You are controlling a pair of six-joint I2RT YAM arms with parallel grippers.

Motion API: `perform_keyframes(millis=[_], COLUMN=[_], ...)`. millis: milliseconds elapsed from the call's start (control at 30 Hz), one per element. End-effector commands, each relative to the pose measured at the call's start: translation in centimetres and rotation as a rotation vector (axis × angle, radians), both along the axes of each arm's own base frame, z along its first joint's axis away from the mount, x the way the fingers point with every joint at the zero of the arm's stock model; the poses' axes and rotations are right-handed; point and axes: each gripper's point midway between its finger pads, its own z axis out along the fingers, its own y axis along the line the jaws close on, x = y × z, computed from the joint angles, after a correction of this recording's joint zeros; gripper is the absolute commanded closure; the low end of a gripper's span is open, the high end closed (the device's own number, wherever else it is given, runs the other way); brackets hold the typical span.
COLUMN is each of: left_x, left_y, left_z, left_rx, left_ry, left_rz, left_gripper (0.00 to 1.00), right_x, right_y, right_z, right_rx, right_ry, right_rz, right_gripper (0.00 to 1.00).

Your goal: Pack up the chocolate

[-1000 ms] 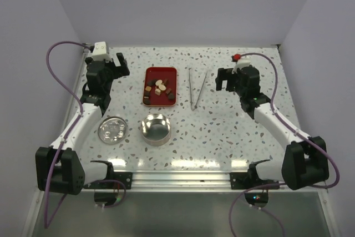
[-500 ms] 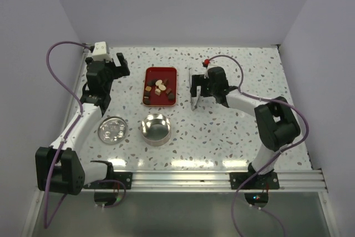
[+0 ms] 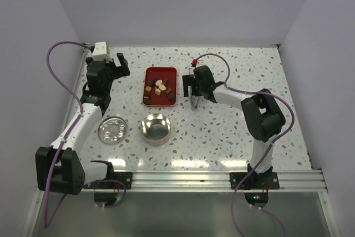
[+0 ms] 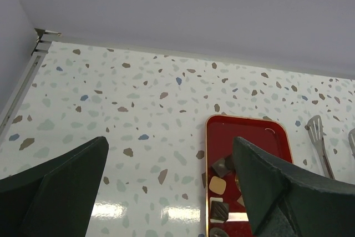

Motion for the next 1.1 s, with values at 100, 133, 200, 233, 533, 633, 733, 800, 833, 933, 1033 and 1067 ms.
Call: perform_keyframes(millis=[100,133,200,233,533,633,733,800,833,933,1033,1067], left_x=[0.2,0.2,0.2,0.2,0.0,-0.2,-0.4,-0.4,-0.5,-0.6,-0.6,-0.6], left_y=[-0.5,-0.5,-0.5,-0.6,-0.7,-0.7,-0.6,-0.6,-0.6,-0.6,-0.5,-0.5], left_z=[0.9,0.9,1.1,0.9,1.1,1.3,1.6,1.7,1.7,1.9,1.9,1.9], left_rx=[-0.011,-0.011,-0.011,-0.011,-0.011,-0.011,-0.007,-0.007,-0.007,-0.007,-0.006,-0.007], left_ry=[-0.036,-0.038,-0.045,-0.042,-0.05,-0.056,-0.066,-0.071,-0.071,-0.074,-0.076,-0.076], left_rz=[-0.019,-0.02,-0.022,-0.025,-0.033,-0.036,-0.035,-0.033,-0.033,-0.033,-0.031,-0.03], left_gripper=[0.0,0.0,0.0,0.0,0.0,0.0,0.0,0.0,0.0,0.0,0.0,0.0], right_x=[0.3,0.3,0.3,0.5,0.3,0.2,0.3,0.4,0.4,0.5,0.4,0.4], right_y=[-0.4,-0.4,-0.4,-0.4,-0.2,-0.3,-0.8,-1.1,-1.1,-1.7,-2.0,-2.1], right_z=[0.1,0.0,-0.3,-0.2,-2.5,-2.9,-3.0,-3.0,-3.0,-3.0,-2.7,-2.0], right_rx=[-0.112,-0.112,-0.113,-0.117,-0.114,-0.113,-0.134,-0.146,-0.15,-0.169,-0.181,-0.181], right_ry=[-0.014,-0.012,-0.003,0.001,0.044,0.044,0.038,0.034,0.03,0.017,0.009,-0.001], right_rz=[-0.062,-0.063,-0.066,-0.073,-0.092,-0.096,-0.108,-0.111,-0.112,-0.123,-0.117,-0.113], right_gripper=[0.02,0.02,0.02,0.02,0.03,0.05,0.1,0.18,0.25,0.37,0.44,0.45])
